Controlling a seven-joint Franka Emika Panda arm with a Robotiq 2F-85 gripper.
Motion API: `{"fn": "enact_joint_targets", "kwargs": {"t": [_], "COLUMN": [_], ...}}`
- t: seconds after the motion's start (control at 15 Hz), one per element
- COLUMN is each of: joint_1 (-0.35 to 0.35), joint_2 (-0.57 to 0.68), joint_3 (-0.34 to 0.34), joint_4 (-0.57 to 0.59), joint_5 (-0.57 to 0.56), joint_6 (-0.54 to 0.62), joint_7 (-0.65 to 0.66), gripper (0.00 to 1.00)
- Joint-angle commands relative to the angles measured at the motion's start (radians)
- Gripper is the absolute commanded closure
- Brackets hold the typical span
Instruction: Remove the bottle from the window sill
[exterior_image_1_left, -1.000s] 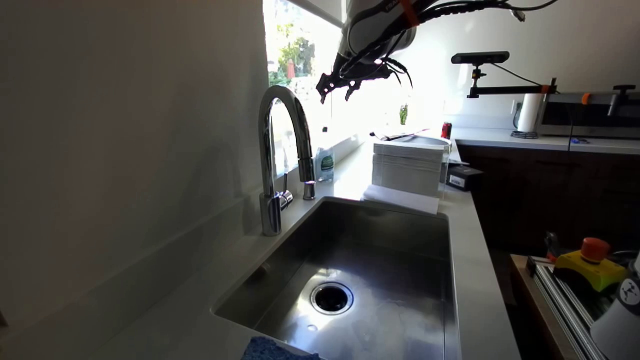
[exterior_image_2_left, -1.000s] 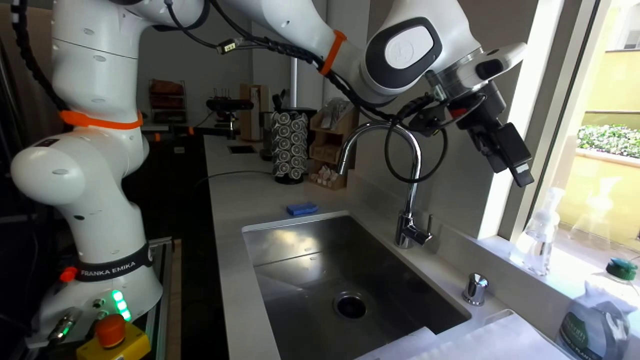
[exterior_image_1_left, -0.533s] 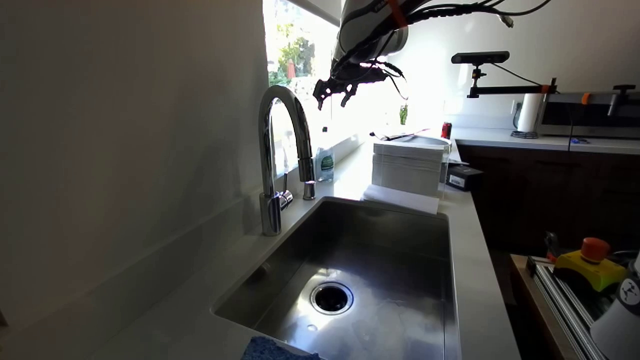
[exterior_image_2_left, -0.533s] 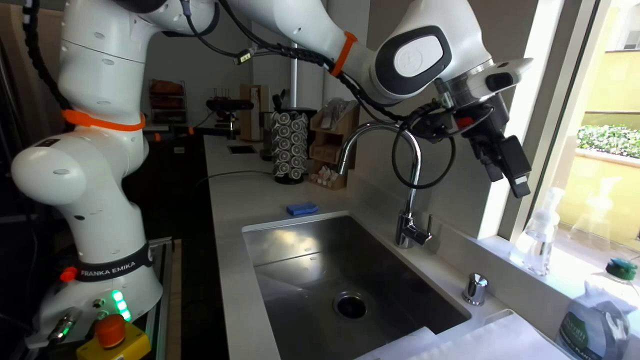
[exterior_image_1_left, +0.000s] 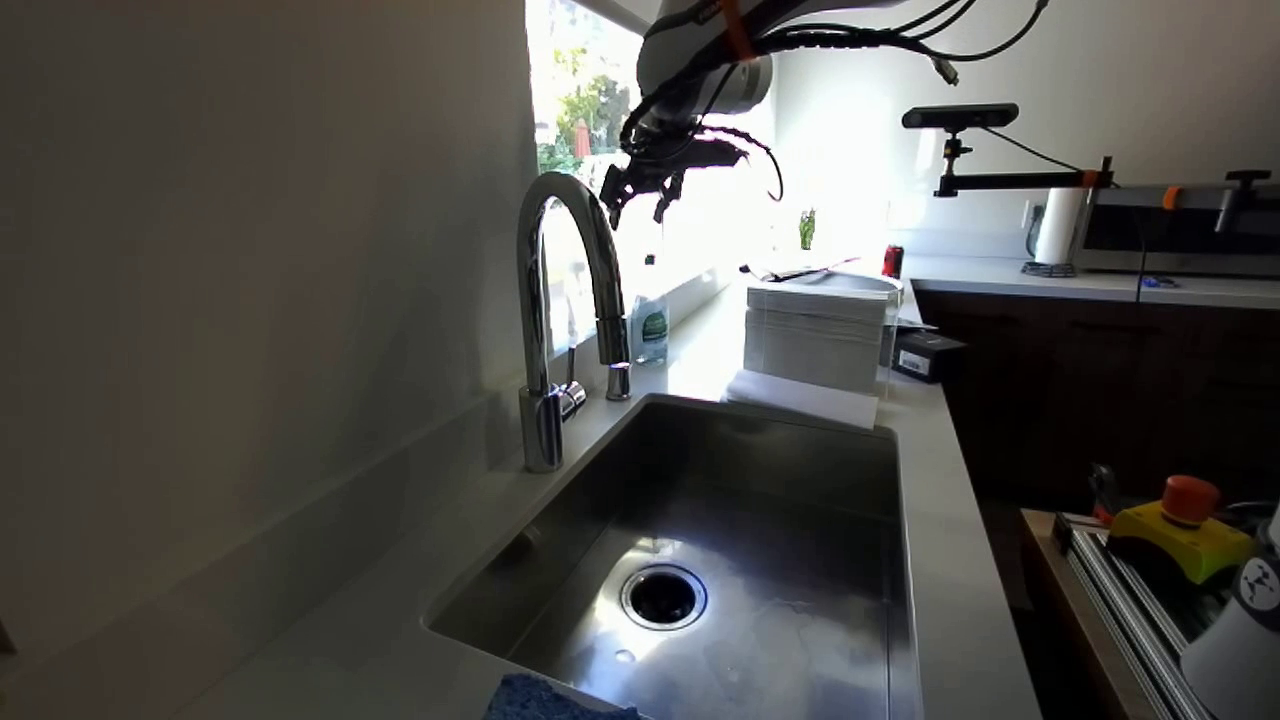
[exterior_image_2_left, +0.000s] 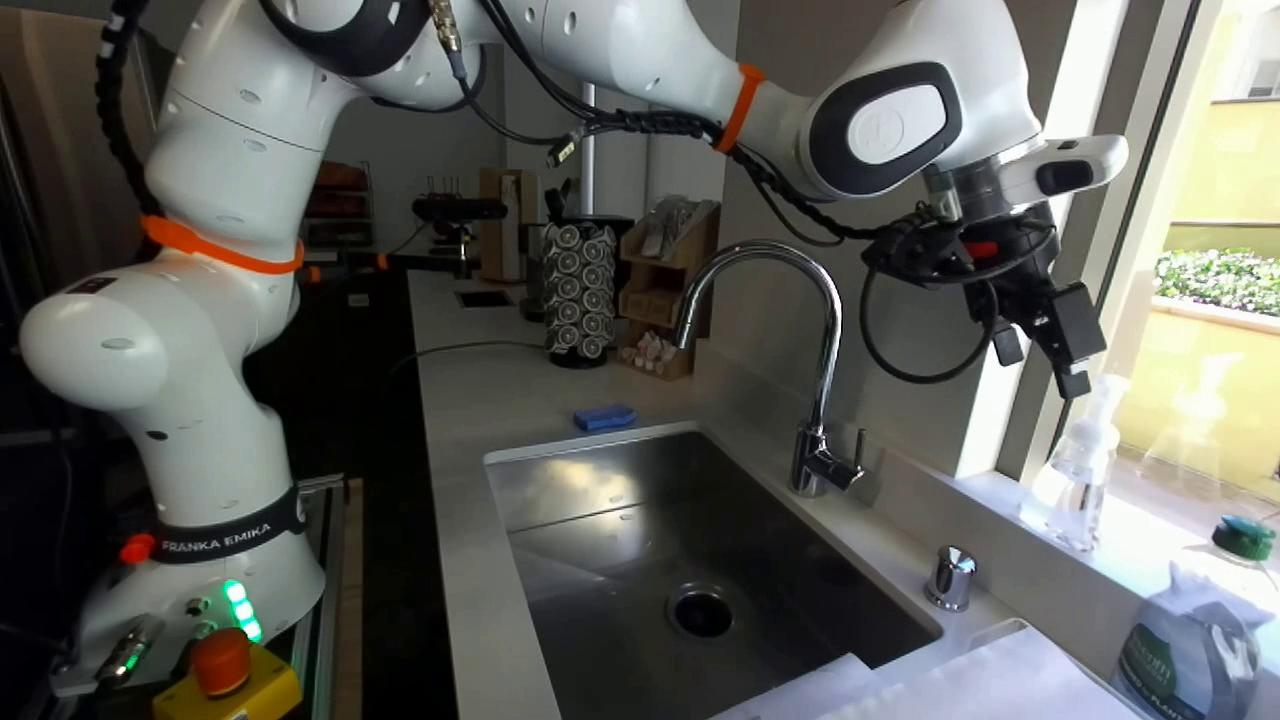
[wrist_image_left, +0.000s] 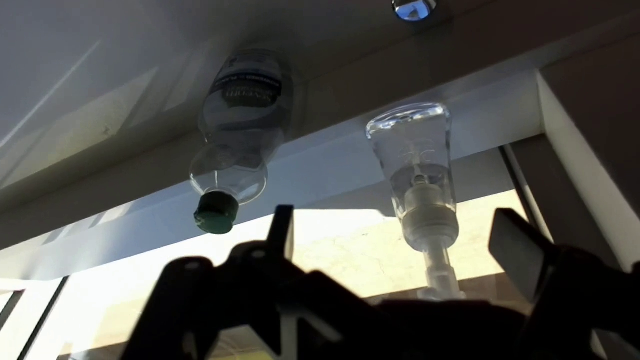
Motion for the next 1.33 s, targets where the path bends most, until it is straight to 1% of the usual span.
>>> {"fn": "enact_joint_targets", "kwargs": {"t": [0.0,0.2,0.67,0.73,0.8,1.27], "joint_1": [-0.047,-0.078,-0.14,-0.141,-0.121,-0.137], "joint_2": [0.087,0.128,0.195,0.207,0.168,0.191], "joint_3": [0.044,0.08,0.159,0.161,0.134,0.155], "joint_4": [0.112,0.154,0.231,0.238,0.2,0.203], "joint_5": [0.086,0.144,0.24,0.246,0.208,0.223], "joint_6": [-0.01,0.009,0.059,0.08,0.046,0.083], "joint_7": [-0.09,-0.142,-0.274,-0.27,-0.236,-0.258], "gripper": [0.0,0.0,0.0,0.0,0.0,0.0]}}
